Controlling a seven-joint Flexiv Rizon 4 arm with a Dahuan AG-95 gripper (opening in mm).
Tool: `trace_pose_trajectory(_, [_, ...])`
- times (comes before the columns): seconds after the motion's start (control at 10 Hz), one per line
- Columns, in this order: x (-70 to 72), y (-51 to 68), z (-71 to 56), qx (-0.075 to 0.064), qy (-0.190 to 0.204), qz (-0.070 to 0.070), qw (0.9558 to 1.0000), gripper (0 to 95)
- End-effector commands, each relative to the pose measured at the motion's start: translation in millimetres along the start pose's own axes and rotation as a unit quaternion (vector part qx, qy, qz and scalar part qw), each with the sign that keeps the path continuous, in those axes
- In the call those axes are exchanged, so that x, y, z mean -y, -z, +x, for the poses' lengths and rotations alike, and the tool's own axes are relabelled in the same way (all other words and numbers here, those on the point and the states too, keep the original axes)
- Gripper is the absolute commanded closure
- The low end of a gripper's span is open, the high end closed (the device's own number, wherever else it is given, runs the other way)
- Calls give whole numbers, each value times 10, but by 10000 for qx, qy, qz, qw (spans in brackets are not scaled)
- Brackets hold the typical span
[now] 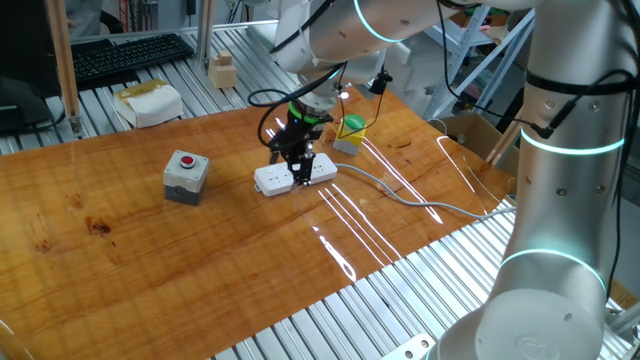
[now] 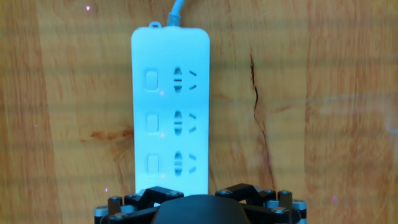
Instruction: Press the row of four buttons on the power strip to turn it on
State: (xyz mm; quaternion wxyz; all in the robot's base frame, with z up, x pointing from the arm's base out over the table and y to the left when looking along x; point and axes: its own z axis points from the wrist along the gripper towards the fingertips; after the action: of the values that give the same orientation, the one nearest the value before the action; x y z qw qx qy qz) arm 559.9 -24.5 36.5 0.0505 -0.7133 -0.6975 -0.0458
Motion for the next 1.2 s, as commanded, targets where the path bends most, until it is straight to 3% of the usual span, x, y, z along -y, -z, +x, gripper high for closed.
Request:
trace_pose_trajectory(0.1, [-9,-26,0,4,7,-3,10000,0])
trace_pose_trajectory(1.2, [14,-148,-1,213,90,-25,9997,0])
